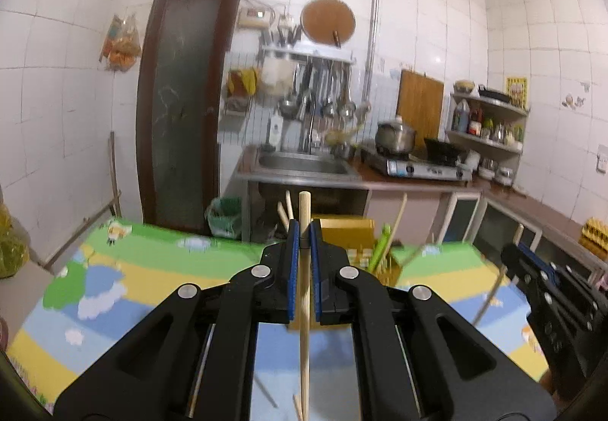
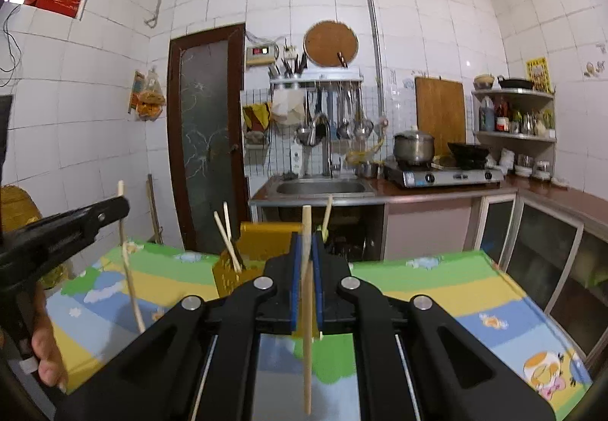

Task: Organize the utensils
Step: 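Lift both held chopsticks and carry them over the yellow holder, then open both tools to drop the chopsticks into the holder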

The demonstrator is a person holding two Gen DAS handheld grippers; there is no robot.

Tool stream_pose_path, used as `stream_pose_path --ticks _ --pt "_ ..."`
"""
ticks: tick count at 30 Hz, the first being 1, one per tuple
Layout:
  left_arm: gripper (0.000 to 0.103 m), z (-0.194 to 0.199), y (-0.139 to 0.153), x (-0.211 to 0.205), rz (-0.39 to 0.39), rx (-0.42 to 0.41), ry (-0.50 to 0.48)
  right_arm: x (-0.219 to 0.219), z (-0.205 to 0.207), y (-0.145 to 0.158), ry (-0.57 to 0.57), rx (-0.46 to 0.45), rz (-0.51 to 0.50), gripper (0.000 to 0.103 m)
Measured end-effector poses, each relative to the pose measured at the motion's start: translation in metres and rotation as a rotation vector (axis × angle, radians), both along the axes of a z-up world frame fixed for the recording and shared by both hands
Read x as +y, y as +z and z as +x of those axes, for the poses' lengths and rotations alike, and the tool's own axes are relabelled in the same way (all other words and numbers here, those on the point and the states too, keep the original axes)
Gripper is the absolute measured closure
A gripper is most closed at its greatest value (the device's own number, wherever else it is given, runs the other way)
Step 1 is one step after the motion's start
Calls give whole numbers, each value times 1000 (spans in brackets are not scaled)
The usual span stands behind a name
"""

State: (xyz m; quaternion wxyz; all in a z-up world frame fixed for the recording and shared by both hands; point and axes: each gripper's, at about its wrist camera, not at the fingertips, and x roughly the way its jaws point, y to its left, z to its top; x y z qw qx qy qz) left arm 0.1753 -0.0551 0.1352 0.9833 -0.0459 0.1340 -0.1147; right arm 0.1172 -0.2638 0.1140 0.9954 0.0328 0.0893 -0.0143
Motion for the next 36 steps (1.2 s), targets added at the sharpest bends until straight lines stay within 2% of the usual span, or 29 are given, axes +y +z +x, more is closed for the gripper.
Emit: stream_pose_path --ticks 8,14,19,21,28,32,33,34,35,36 --pt "98 47 57 -11 -50 -129 1 1 33 69 12 -141 -6 97" --pt "98 87 74 -28 -85 -196 6 1 79 95 13 -174 14 97" --pt "98 127 55 -47 -78 -200 36 -2 119 81 4 -142 29 97" --pt "98 148 35 -55 -80 -153 26 -4 134 66 -1 -120 26 97" --pt "98 176 -26 -66 -22 -53 29 -9 170 15 7 0 34 97" --pt "97 180 -34 -53 -34 8 36 -7 178 5 5 64 -3 96" --pt "95 177 -32 -49 -29 16 36 -6 178 6 -3 73 -17 95" --pt "81 173 -28 -46 -23 20 39 -6 177 7 -12 76 -27 82" --pt "49 167 -24 -41 -11 24 50 -7 174 10 -27 77 -39 50" --pt "31 160 -20 -36 4 24 65 -8 170 12 -35 77 -39 36"
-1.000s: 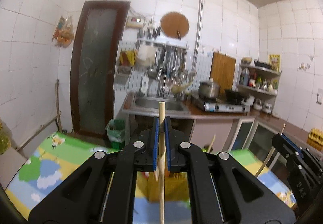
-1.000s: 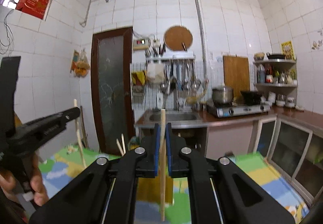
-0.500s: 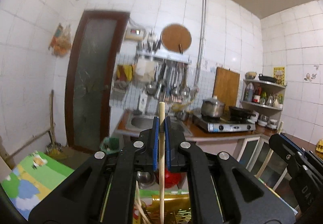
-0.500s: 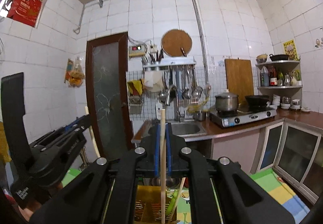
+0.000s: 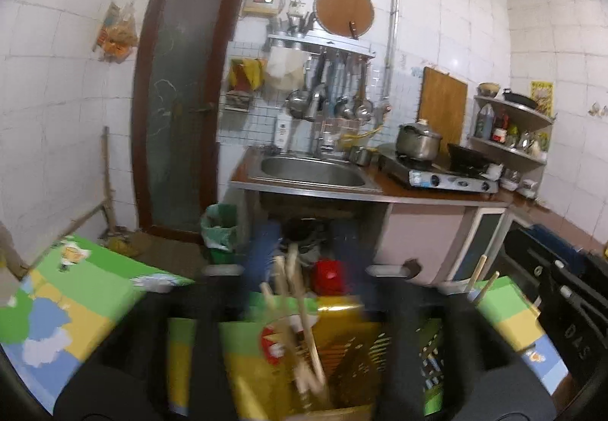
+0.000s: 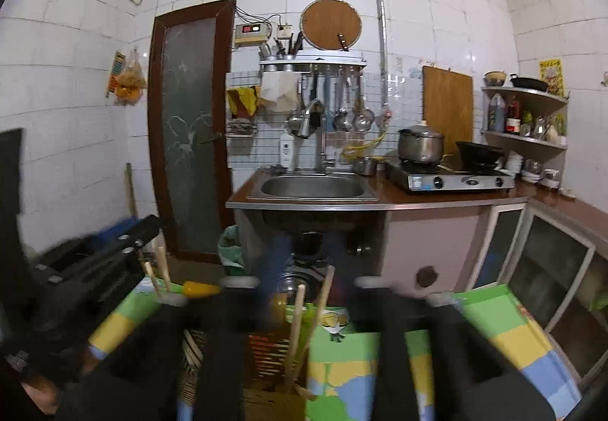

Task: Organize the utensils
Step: 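Open both tools to drop the chopsticks into the holder, then move both open tools back down to the last utensils on the table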

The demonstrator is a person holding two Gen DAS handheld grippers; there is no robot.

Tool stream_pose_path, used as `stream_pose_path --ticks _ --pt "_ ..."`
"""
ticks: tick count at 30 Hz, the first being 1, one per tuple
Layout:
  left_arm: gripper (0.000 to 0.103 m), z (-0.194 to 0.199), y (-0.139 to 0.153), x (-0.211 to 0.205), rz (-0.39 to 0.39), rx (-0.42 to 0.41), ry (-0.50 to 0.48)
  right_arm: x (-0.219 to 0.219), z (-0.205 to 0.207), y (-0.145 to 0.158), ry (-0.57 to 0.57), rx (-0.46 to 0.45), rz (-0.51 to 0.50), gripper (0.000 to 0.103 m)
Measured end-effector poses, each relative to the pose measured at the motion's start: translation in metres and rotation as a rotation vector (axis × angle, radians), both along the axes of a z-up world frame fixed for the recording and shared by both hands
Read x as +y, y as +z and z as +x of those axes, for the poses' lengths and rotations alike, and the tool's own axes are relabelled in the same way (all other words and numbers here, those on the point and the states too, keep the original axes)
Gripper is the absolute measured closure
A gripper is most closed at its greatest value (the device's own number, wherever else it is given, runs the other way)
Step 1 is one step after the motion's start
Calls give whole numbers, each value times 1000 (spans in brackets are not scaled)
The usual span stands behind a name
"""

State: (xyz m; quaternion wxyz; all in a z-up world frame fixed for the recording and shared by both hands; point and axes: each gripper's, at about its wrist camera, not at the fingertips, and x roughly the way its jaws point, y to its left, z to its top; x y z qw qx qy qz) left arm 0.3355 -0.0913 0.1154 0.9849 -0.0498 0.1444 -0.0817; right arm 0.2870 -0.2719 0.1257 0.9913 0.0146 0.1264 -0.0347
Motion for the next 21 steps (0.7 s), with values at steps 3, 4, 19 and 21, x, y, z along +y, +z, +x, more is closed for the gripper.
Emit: stream_pose_path --ticks 3,4,19,21 --pt "16 -22 10 20 27 -33 40 -8 -15 8 -31 3 4 34" --pt "14 -30 12 29 55 -12 44 -11 -20 10 -39 15 3 33" --pt "5 -131 -83 106 122 282 155 -3 -106 -85 -39 287 15 15" --pt "5 -134 -99 106 120 324 150 1 -111 -104 -38 335 20 15"
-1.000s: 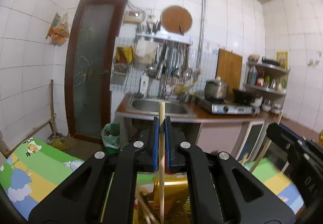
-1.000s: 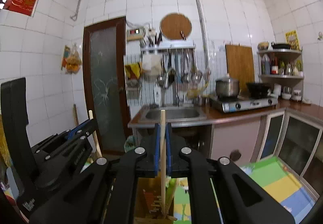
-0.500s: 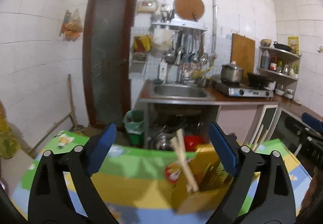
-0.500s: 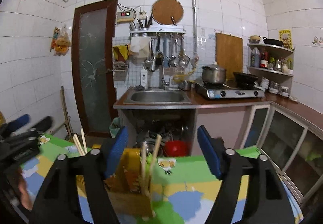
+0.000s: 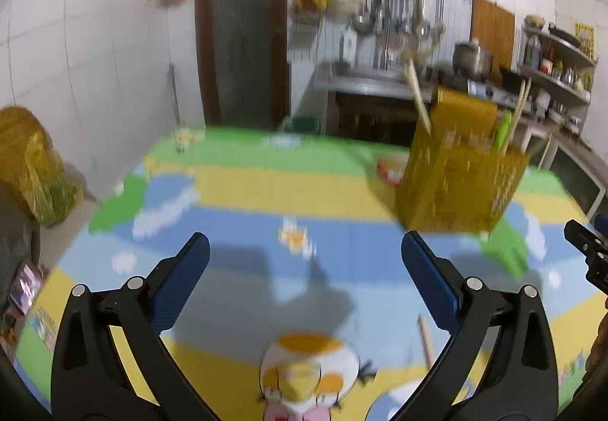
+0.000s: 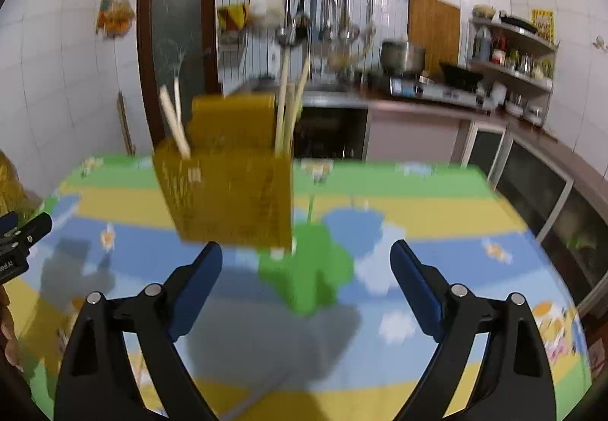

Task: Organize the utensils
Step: 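Move both open tools back down to the last utensils on the table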

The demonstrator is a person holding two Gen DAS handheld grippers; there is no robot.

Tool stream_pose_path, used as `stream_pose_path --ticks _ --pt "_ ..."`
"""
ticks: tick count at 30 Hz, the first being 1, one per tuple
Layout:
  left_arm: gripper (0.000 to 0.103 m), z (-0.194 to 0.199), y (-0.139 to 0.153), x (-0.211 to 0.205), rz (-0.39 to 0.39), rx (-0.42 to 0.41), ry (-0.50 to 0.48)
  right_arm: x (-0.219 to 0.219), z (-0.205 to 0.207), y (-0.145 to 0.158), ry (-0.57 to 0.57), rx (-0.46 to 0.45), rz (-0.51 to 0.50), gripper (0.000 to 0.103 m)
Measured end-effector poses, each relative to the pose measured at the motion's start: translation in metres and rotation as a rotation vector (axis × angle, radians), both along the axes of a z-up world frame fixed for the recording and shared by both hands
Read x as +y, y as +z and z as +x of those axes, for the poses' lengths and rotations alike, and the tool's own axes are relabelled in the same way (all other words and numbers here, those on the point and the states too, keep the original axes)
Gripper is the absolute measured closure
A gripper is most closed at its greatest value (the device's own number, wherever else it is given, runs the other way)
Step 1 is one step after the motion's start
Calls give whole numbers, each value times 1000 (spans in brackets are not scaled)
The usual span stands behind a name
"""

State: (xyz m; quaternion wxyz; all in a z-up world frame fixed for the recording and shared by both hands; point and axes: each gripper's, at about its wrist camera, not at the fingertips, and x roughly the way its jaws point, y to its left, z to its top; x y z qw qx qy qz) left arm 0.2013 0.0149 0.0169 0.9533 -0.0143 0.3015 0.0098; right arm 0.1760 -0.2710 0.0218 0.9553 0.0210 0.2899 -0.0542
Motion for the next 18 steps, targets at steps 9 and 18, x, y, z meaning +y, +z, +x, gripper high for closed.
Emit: stream_pose_path --ticks 9,18 --pt "5 -3 -54 -4 37 114 -33 1 -11 -58 -80 169 48 15" --pt "5 9 -78 -6 30 215 -45 10 -6 -78 -154 285 41 21"
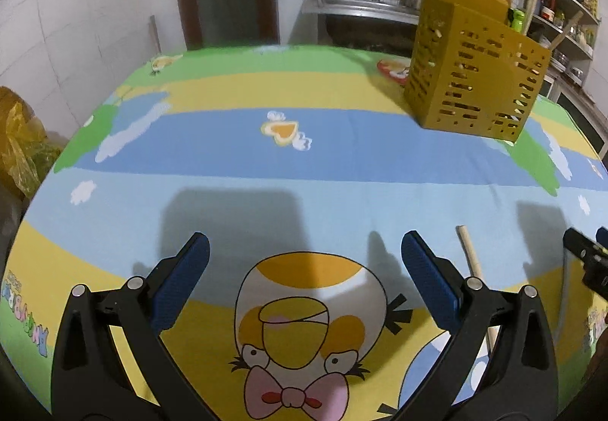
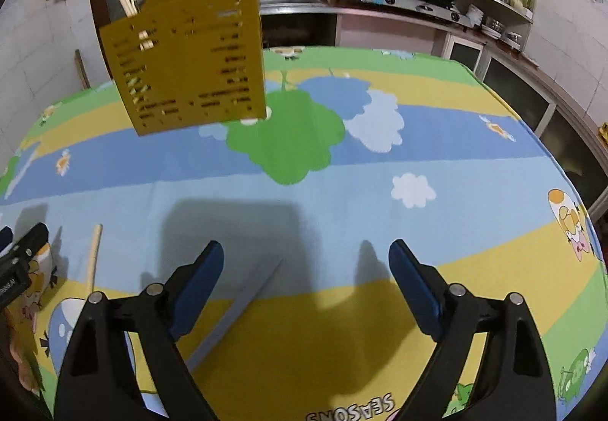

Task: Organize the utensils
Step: 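Move both open tools back down to the last utensils on the table, then grasp the blue-handled spoon with the right tool while the left tool grasps a chopstick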

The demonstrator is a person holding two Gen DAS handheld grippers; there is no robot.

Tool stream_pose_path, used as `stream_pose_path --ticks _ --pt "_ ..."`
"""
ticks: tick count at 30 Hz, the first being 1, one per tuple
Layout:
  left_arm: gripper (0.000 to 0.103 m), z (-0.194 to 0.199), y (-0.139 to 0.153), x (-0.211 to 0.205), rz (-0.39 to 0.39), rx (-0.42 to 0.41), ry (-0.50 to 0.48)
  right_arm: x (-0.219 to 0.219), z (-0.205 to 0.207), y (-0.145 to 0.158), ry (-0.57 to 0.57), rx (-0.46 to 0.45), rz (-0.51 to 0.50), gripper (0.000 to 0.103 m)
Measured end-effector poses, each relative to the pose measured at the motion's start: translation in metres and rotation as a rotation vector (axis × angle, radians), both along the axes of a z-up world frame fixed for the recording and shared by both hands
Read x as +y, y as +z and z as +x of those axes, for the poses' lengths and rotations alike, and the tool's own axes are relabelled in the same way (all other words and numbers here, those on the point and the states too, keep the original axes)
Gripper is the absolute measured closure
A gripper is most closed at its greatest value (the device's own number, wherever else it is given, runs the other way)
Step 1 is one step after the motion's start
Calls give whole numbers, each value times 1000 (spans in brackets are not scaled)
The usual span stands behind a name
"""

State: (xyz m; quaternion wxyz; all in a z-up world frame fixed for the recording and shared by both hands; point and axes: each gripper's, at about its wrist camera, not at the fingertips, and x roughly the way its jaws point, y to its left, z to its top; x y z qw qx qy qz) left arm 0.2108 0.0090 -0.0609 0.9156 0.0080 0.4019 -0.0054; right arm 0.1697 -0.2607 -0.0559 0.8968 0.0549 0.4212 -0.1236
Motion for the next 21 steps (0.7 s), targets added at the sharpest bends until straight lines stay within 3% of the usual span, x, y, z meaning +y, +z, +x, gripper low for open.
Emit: stream_pose_path --ticks 2,4,6,8,9,14,21 --pt "5 3 -4 3 -11 25 11 5 2 -6 3 35 14 37" --pt "5 5 -6 4 -15 38 17 10 0 -10 3 45 36 44" --pt "5 4 -6 3 -15 36 17 18 -2 -8 20 47 27 58" --pt "5 2 -4 1 -11 28 13 24 -3 -7 56 49 40 79" --pt "5 1 -3 -1 -13 28 8 26 -2 -6 73 49 44 82" --pt "5 -4 0 -16 -7 55 -11 21 5 -6 143 25 84 91" --pt "5 -9 9 -47 -33 89 -44 4 18 -6 195 33 80 92"
